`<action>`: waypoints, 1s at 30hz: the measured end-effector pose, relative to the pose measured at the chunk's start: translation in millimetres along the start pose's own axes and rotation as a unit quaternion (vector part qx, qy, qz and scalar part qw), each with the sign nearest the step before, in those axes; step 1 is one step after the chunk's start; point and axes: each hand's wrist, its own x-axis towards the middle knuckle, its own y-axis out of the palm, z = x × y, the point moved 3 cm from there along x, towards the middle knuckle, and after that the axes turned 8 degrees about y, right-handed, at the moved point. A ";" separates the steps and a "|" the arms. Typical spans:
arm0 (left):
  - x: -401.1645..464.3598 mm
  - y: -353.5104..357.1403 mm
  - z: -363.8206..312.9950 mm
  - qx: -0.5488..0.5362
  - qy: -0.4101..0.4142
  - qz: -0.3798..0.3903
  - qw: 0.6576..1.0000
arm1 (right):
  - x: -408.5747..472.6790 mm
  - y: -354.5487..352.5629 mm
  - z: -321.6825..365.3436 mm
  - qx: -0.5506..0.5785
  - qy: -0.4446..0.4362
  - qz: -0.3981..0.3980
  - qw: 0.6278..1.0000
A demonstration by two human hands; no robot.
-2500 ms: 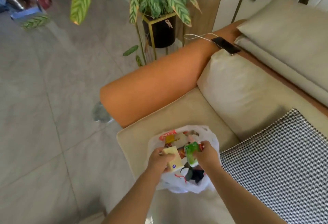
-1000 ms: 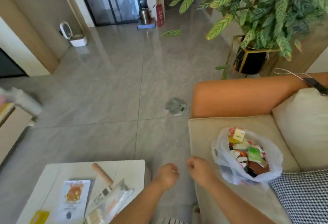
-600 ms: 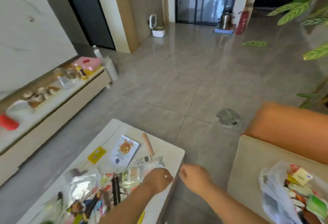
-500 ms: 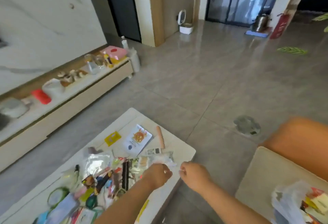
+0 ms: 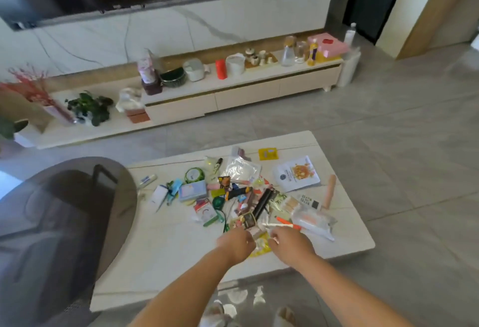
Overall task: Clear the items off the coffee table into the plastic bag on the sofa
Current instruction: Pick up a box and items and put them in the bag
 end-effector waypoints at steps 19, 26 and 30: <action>-85.0 -56.5 284.1 -0.104 -0.123 -0.060 0.985 | 50.1 103.8 278.4 -0.058 -0.060 0.020 0.996; -82.6 -66.3 352.6 -0.199 -0.161 -0.078 0.963 | 84.3 124.6 338.0 -0.058 -0.061 0.040 0.996; -65.7 -68.0 376.0 -0.309 -0.191 -0.097 0.927 | 113.5 136.0 351.9 -0.066 -0.056 0.048 0.995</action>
